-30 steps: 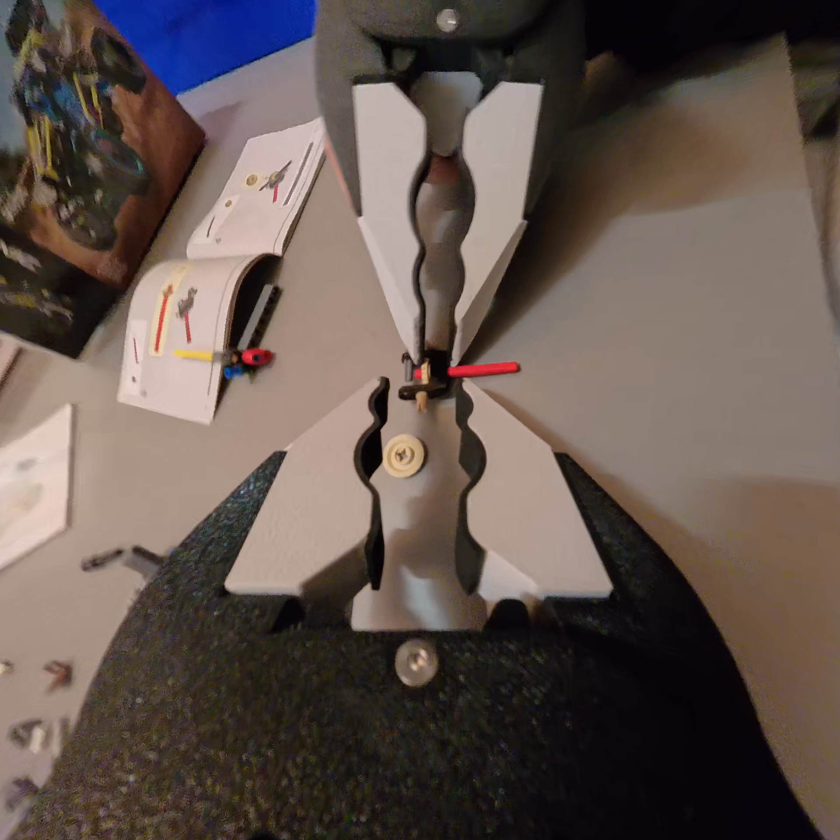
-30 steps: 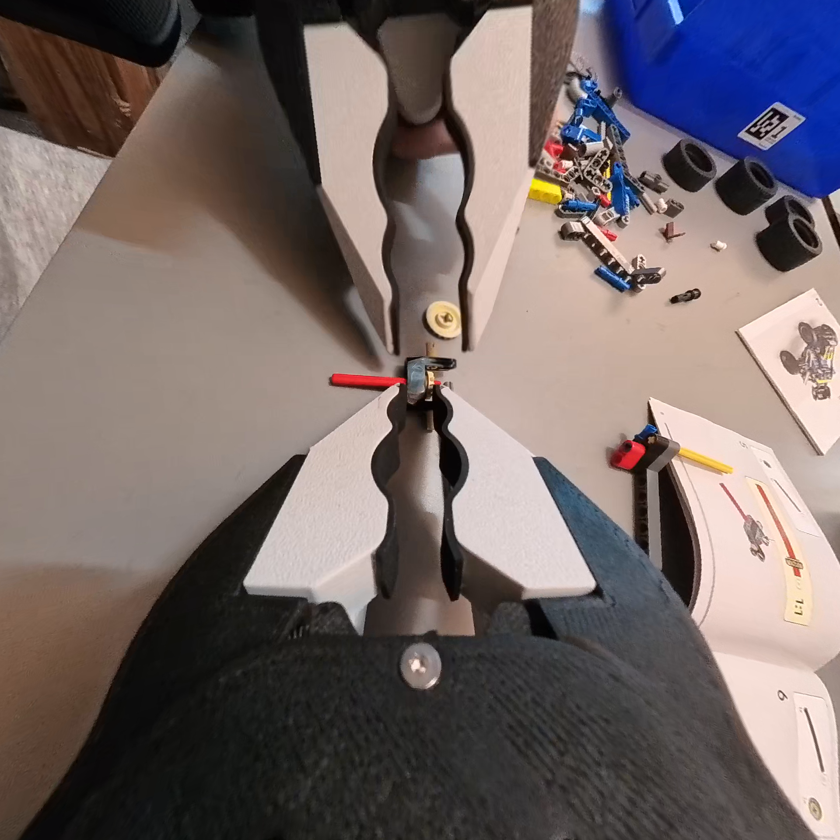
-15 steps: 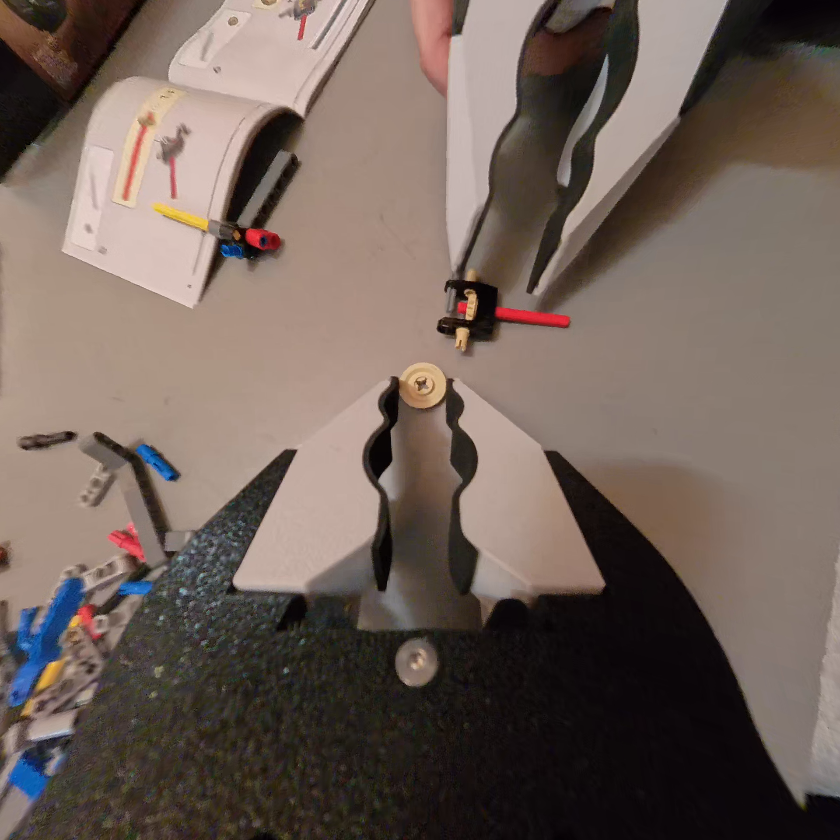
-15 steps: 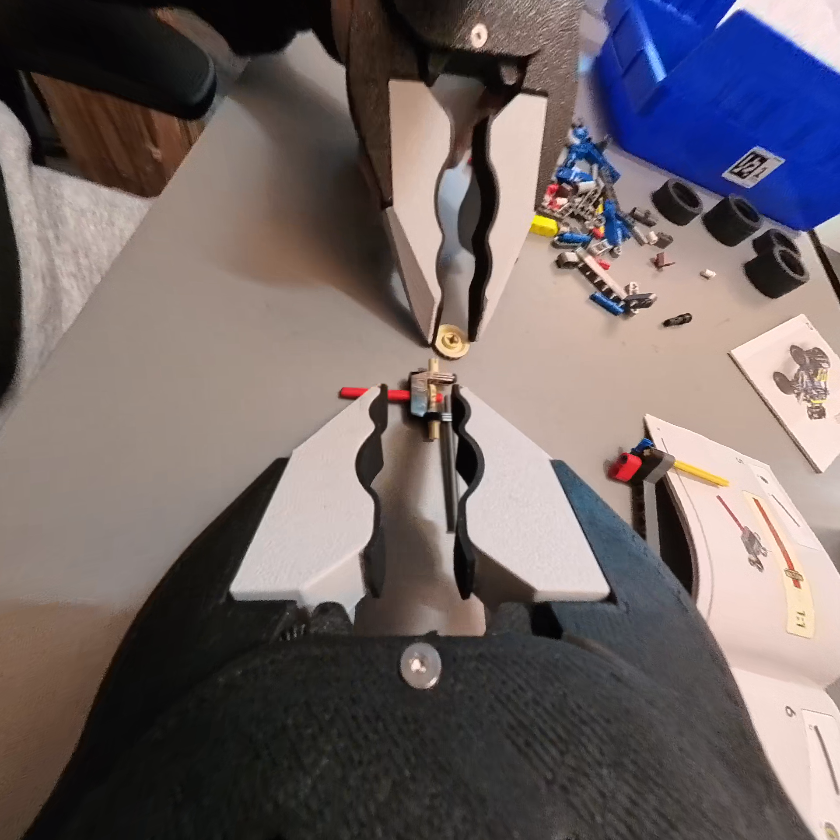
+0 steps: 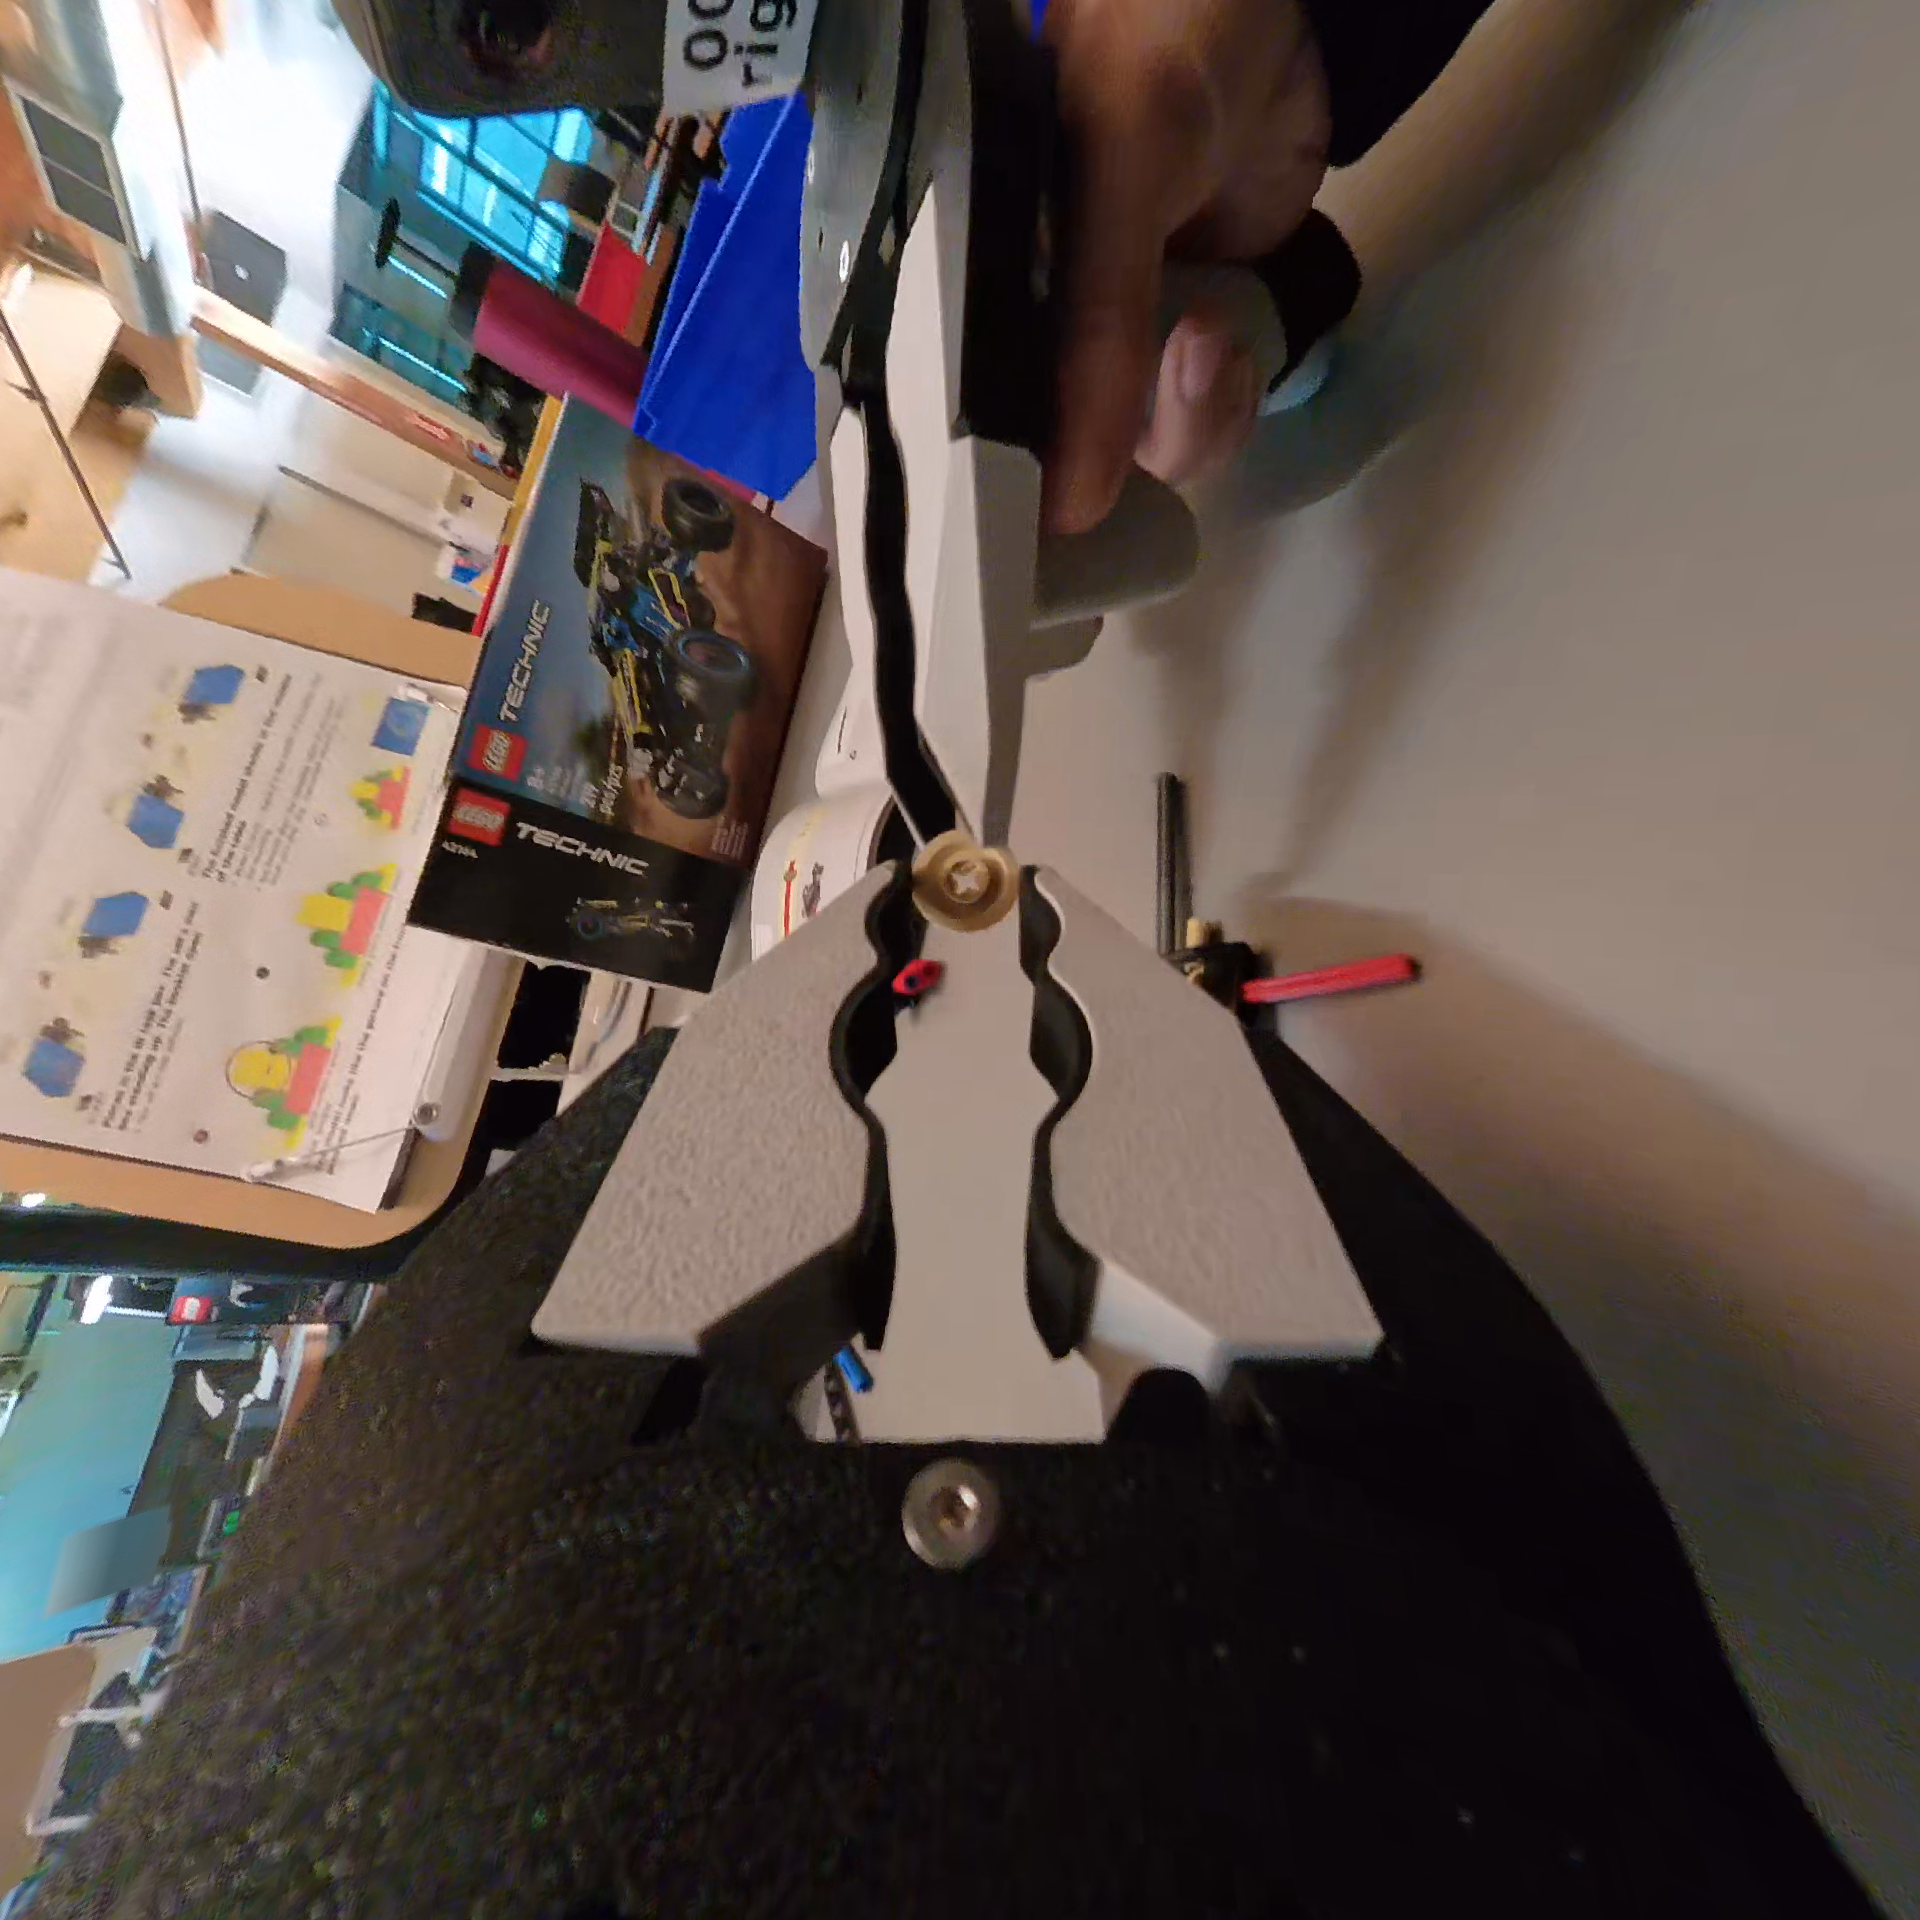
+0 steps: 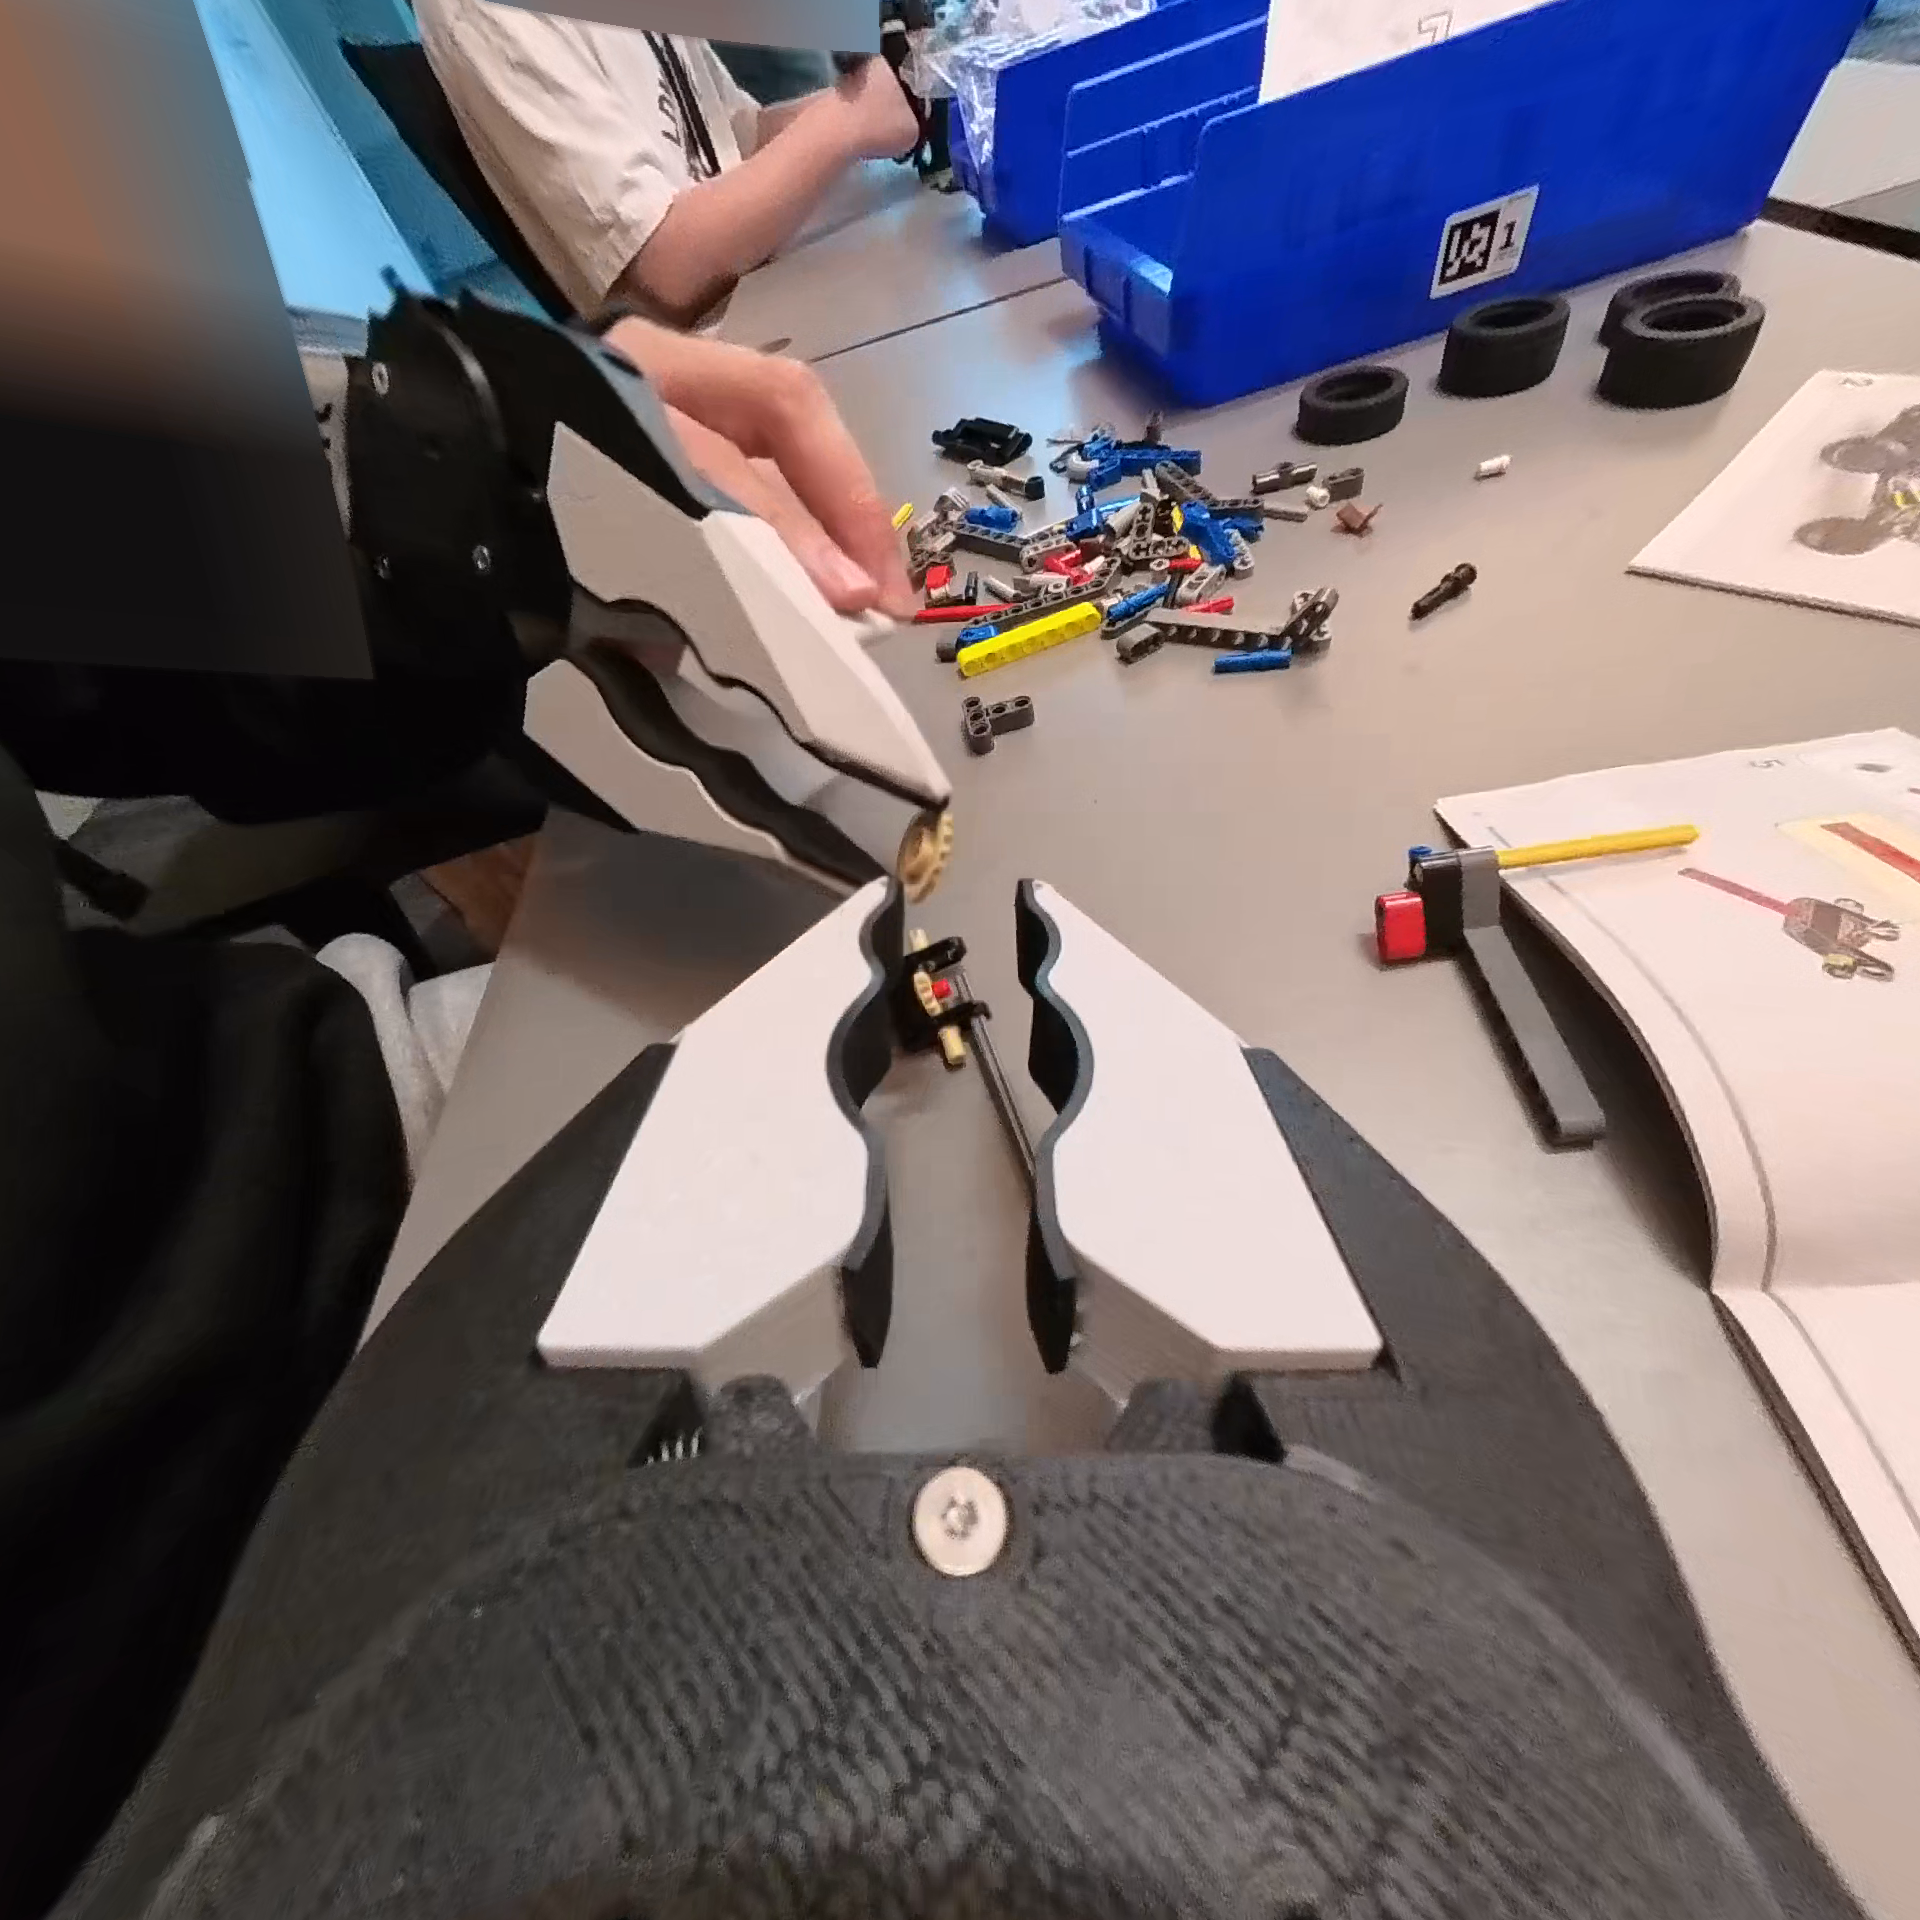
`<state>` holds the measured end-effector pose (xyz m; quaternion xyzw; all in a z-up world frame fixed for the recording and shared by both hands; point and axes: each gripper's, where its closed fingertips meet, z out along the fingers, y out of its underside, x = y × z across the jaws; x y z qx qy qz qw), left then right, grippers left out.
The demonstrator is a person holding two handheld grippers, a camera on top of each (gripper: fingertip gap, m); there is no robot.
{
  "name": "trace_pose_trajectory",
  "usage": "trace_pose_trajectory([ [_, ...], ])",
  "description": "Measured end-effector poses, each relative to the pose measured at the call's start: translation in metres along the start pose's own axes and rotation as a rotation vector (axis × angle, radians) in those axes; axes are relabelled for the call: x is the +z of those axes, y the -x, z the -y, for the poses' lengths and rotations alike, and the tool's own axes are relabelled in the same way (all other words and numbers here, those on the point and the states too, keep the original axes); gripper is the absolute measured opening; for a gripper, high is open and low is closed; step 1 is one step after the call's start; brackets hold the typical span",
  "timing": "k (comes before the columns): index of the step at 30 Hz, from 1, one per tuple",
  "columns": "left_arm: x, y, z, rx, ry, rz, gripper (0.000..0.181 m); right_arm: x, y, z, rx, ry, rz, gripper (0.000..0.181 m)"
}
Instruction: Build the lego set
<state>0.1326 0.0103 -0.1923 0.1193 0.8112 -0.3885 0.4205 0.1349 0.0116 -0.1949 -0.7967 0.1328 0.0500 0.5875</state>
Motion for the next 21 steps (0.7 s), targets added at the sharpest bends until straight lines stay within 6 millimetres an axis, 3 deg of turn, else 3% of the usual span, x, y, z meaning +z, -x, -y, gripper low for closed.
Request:
trace_pose_trajectory([
  [3, 0.001, 0.0, 0.005, 0.014, -0.024, 0.019, 0.018, 0.001, 0.007, 0.004, 0.025, -0.03, 0.049, 0.006],
  [8, 0.0, 0.0, 0.008, -0.005, -0.07, 0.031, 0.016, 0.001, 0.011, 0.001, 0.03, -0.004, 0.101, 0.002],
  [14, -0.005, 0.002, 0.013, -0.148, -0.181, -0.024, 0.037, -0.002, 0.014, 0.006, 0.213, -0.059, 0.202, 0.002],
  [21, -0.004, -0.002, 0.016, -0.098, -0.193, -0.025, 0.032, -0.009, 0.022, 0.021, 0.411, -0.164, 0.367, 0.002],
])
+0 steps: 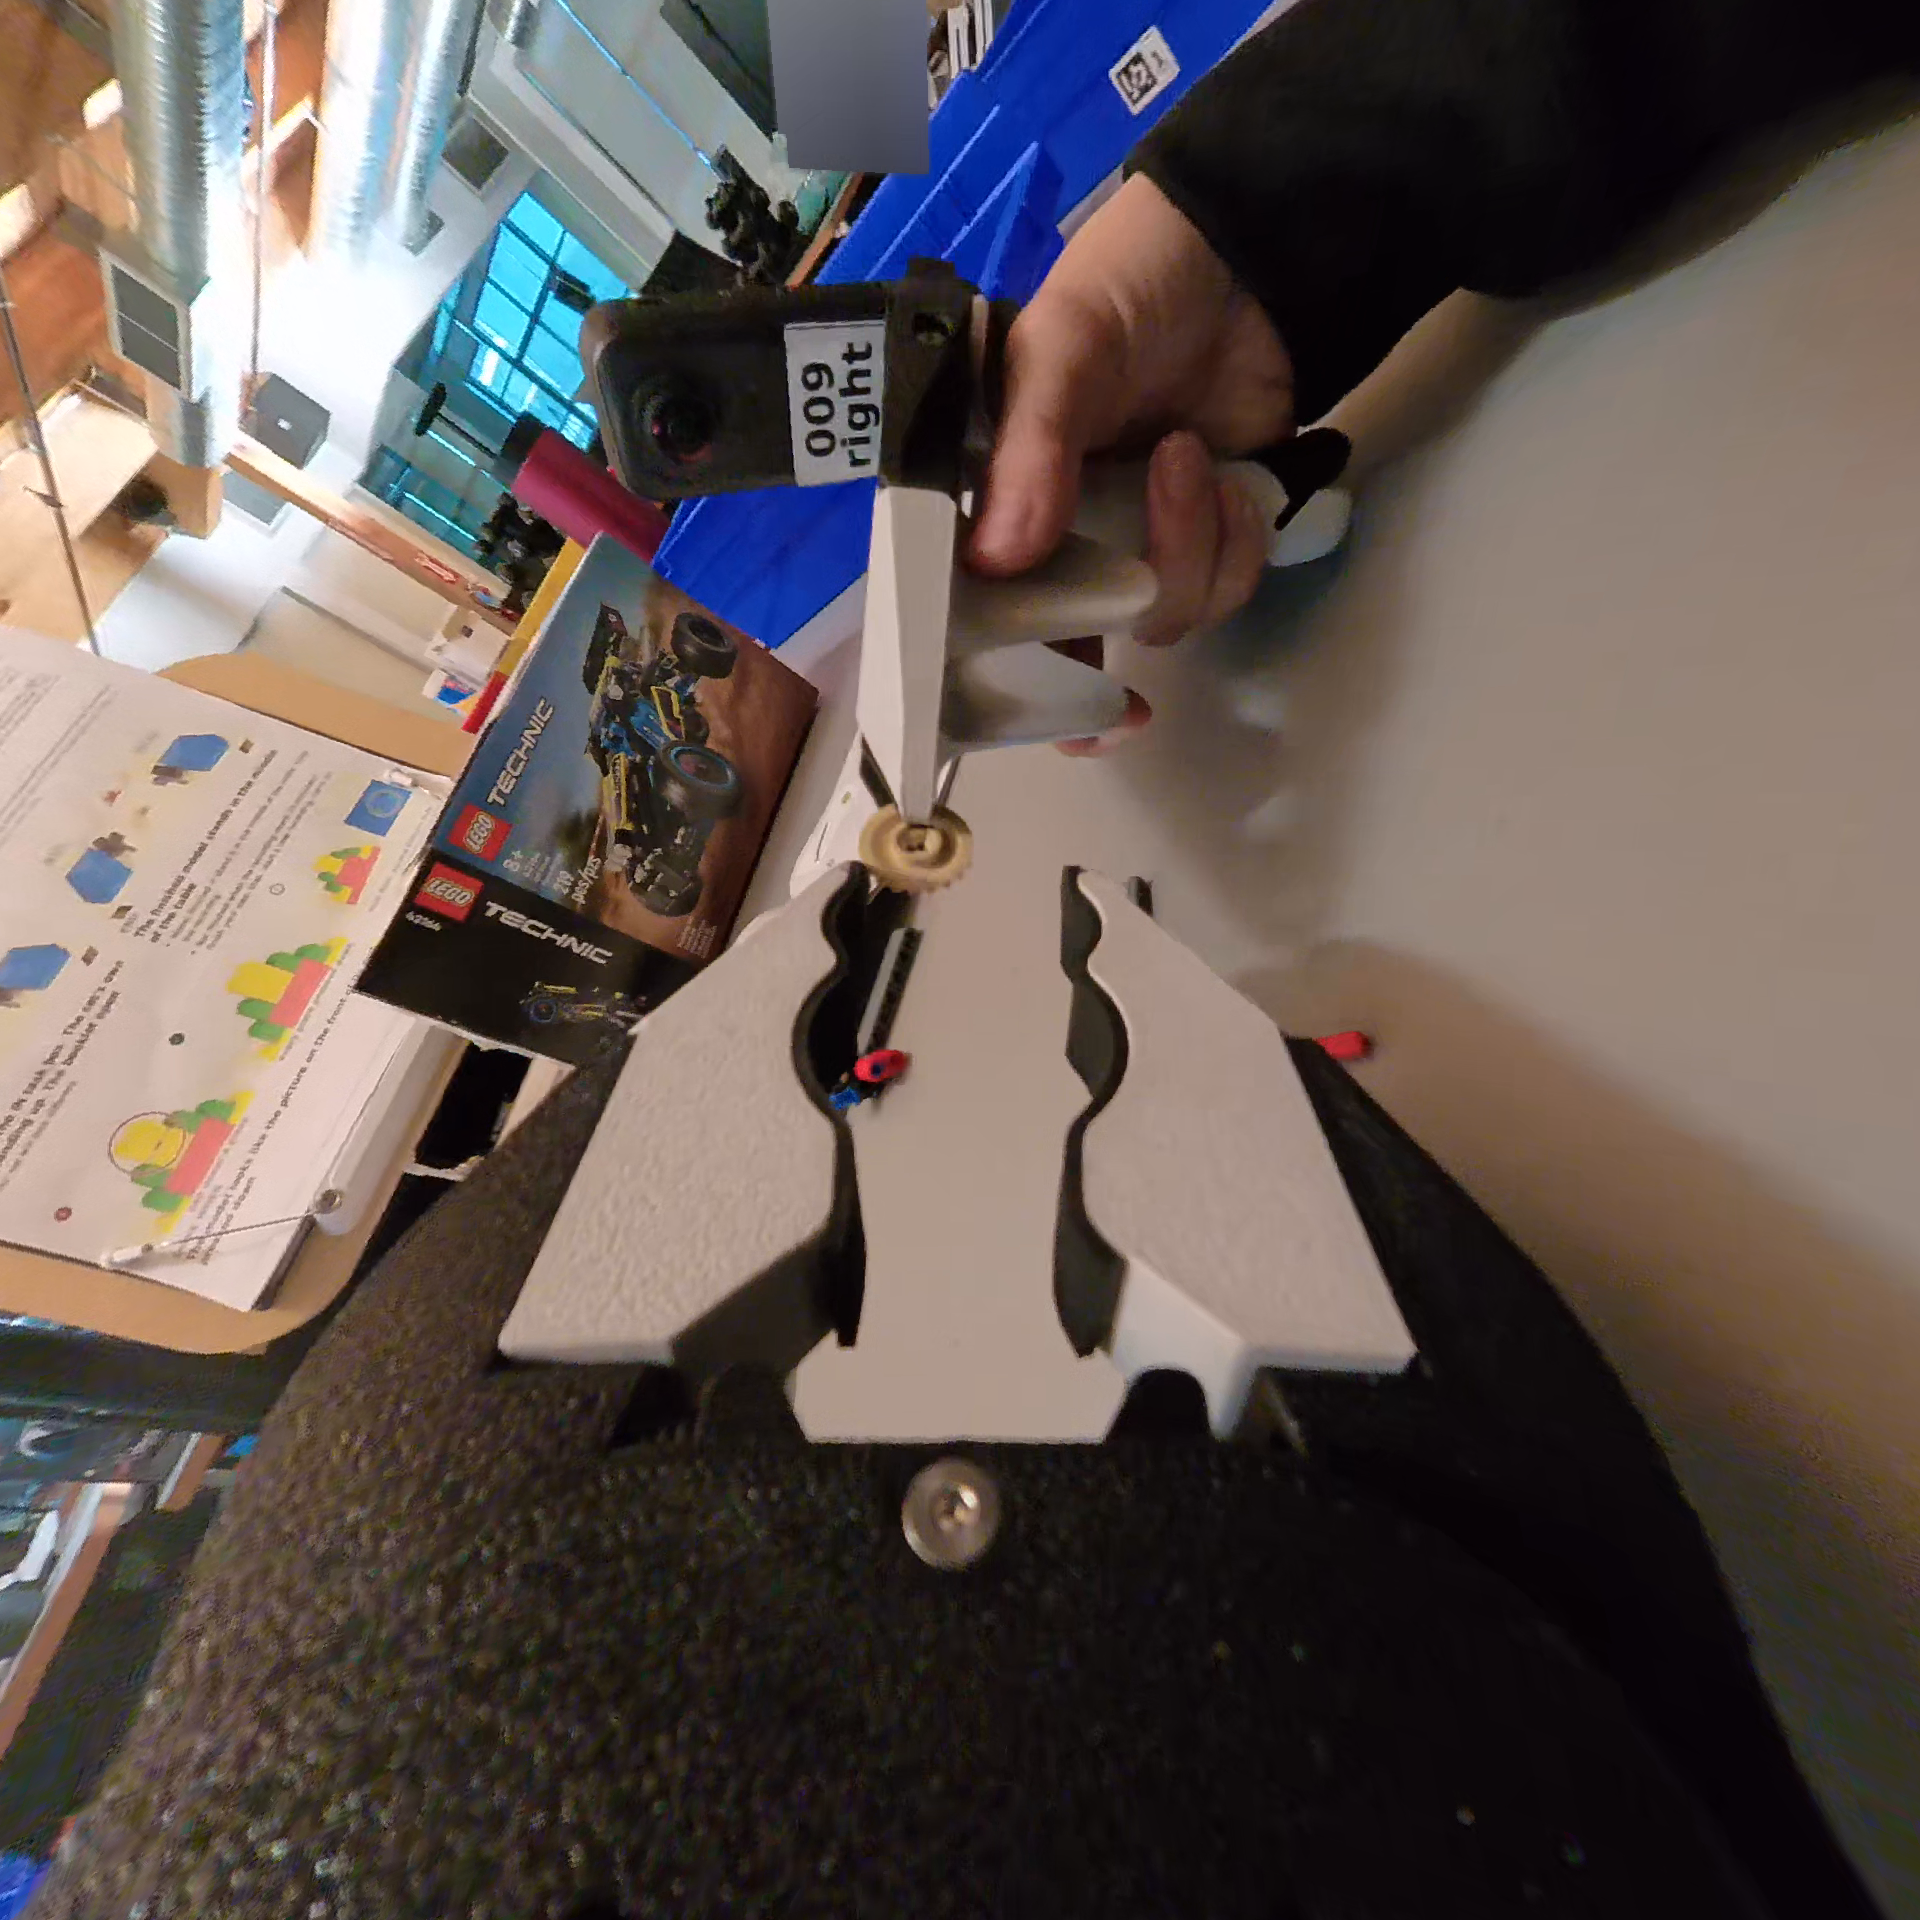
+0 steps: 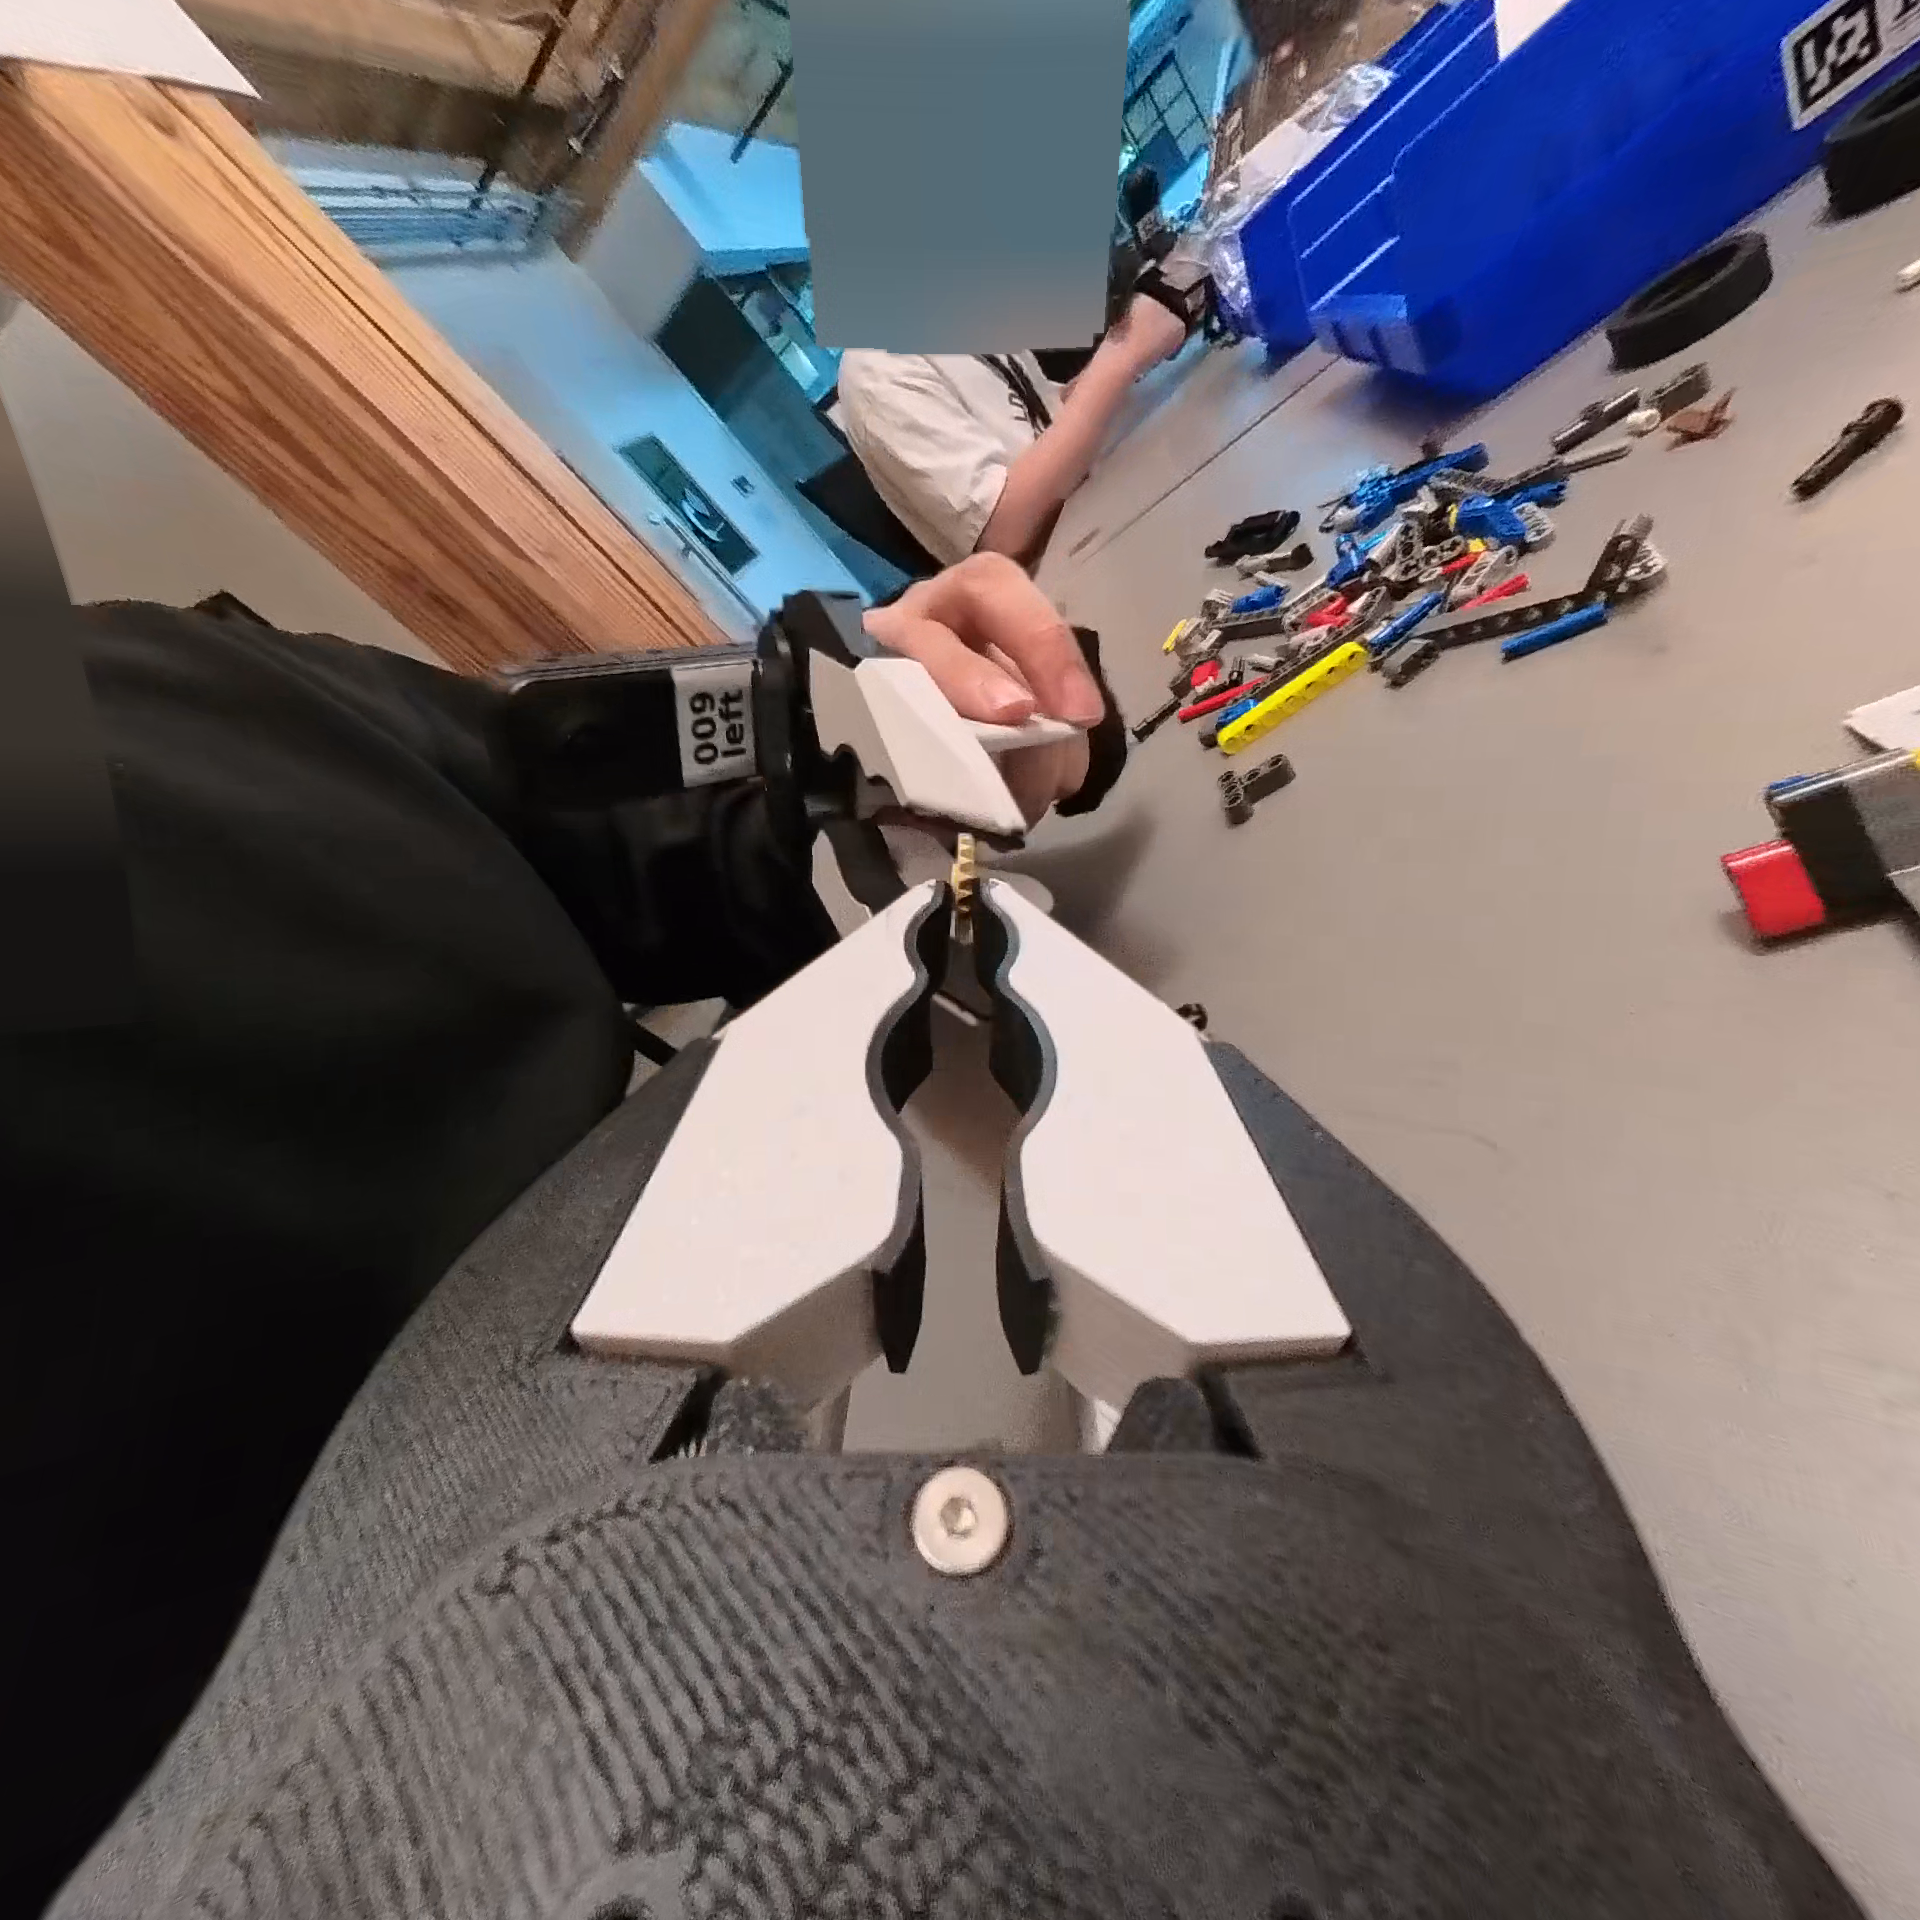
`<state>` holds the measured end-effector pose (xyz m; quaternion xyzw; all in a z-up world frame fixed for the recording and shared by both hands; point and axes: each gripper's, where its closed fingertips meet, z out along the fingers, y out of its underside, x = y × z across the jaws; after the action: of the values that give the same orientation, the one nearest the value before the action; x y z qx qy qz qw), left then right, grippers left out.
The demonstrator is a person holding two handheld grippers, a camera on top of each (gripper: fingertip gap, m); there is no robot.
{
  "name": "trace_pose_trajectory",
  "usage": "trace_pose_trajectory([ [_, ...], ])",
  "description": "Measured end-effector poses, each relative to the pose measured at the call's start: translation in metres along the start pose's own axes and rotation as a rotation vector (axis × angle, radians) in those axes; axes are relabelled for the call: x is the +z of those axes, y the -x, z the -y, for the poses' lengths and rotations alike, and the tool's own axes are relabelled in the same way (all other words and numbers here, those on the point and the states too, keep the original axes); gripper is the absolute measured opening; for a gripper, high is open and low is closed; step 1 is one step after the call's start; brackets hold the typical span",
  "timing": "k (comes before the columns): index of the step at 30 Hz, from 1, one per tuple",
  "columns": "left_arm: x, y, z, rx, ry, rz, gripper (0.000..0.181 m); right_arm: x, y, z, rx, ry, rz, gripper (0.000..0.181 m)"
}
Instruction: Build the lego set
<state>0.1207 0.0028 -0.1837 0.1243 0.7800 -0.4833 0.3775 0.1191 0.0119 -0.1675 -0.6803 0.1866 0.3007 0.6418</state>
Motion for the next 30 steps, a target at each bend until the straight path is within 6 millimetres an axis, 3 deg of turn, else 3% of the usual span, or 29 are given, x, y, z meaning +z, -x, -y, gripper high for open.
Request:
trace_pose_trajectory([
  [3, -0.002, 0.005, 0.001, 0.041, -0.005, 0.041, 0.017, 0.003, 0.001, -0.007, 0.0, 0.036, 0.011, 0.002],
  [7, -0.004, 0.006, 0.0, 0.039, 0.01, 0.049, 0.016, 0.004, -0.001, -0.006, -0.01, 0.026, 0.004, 0.002],
  [11, -0.005, 0.01, -0.019, -0.02, 0.149, 0.023, 0.016, -0.002, -0.022, -0.004, -0.253, 0.089, -0.24, 0.02],
  [15, -0.004, 0.014, -0.038, -0.017, 0.314, 0.027, 0.016, 0.002, -0.026, 0.004, -0.483, 0.106, -0.439, 0.008],
  [20, 0.0, 0.013, -0.036, 0.077, 0.354, 0.055, 0.016, 0.011, -0.035, 0.0, -0.483, 0.147, -0.566, 0.014],
  [22, 0.0, 0.014, -0.036, 0.091, 0.347, 0.07, 0.0, 0.012, -0.035, -0.002, -0.475, 0.149, -0.557, 0.016],
  [26, 0.001, 0.012, -0.035, 0.056, 0.319, 0.068, 0.0, 0.015, -0.033, -0.007, -0.424, 0.157, -0.497, 0.016],
  [30, -0.006, 0.012, -0.051, -0.076, 0.322, 0.054, 0.01, -0.006, -0.043, -0.008, -0.46, 0.235, -0.59, 0.013],
])
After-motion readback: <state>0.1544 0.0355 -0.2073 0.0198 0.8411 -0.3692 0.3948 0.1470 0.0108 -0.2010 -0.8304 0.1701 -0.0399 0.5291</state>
